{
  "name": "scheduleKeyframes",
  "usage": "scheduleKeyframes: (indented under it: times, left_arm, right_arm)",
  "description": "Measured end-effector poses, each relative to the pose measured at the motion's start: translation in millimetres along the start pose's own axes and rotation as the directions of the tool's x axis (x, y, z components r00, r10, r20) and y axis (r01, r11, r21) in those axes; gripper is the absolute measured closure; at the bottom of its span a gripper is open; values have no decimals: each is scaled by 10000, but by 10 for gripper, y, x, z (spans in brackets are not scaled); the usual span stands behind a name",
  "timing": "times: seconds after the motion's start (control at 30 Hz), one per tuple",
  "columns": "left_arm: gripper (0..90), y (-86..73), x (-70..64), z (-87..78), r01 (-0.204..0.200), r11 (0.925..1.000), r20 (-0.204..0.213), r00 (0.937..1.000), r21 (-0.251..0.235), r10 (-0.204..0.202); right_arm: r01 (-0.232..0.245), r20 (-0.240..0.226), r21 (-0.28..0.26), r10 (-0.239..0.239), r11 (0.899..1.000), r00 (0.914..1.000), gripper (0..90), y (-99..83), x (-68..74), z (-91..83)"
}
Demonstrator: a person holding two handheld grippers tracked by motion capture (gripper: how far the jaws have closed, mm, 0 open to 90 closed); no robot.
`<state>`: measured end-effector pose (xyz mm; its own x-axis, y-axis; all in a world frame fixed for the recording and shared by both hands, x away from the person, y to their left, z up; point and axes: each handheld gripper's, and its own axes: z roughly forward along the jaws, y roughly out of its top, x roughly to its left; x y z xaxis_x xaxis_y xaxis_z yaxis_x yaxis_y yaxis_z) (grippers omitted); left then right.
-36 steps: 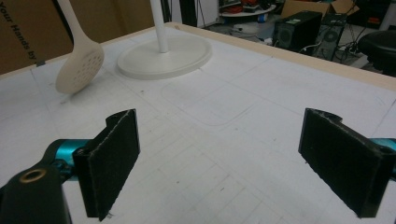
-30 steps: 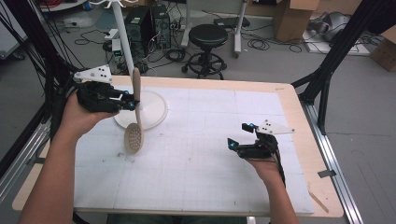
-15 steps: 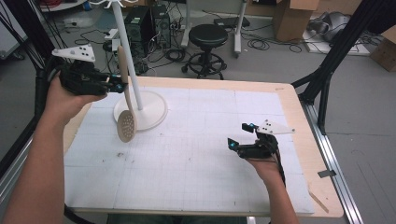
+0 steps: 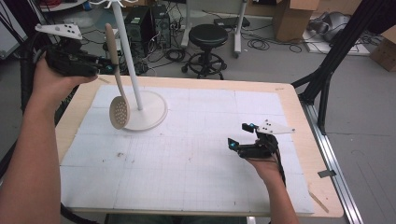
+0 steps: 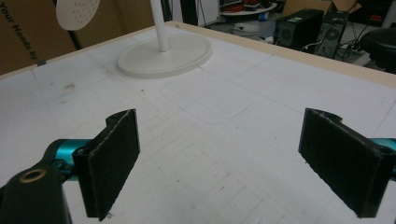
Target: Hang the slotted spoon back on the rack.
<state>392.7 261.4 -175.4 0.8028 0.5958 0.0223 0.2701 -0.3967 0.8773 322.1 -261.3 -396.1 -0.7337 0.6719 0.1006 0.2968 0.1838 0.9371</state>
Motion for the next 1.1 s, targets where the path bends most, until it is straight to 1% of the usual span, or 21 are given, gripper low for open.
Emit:
scheduleKeyframes:
  times: [0.17,0.27,0.33,0.47,0.53,0.73,0.9,1.0,1.1]
  left_arm:
    - [737,96,68,-68,115,9999,-334,9994,-19,-115]
    - [737,151,115,-90,201,9998,-505,9985,75,-197]
    - [737,182,159,-98,351,9994,-760,9965,80,-343]
    - [737,236,238,-93,454,9984,-1248,9913,332,-410]
    - [736,254,267,-87,541,9978,-1367,9894,374,-486]
    - [737,270,293,-43,544,9971,-1497,9877,533,-459]
    - [736,274,297,17,568,9963,-1455,9883,647,-469]
    - [737,283,308,45,600,9957,-1507,9874,700,-489]
    - [737,295,316,63,664,9947,-1605,9856,780,-533]
  right_arm:
    - [-78,-26,-93,78,9999,10000,115,5,-2,-19]
    - [-92,-26,-118,92,9999,10000,115,3,-4,-17]
    - [-31,-55,-105,30,9999,10000,115,4,1,-10]
    - [-10,-86,-67,9,10000,10000,114,8,12,-9]
    - [-70,-75,-74,69,9999,9999,115,7,9,-13]
    - [-75,-37,-83,75,9999,10000,114,1,-11,-11]
    - [-87,-54,-48,87,10000,9999,115,0,-3,-8]
    - [-31,-2,-108,31,9999,10000,115,-1,-12,-9]
    - [-93,-34,-33,93,10000,10000,115,-2,-10,-10]
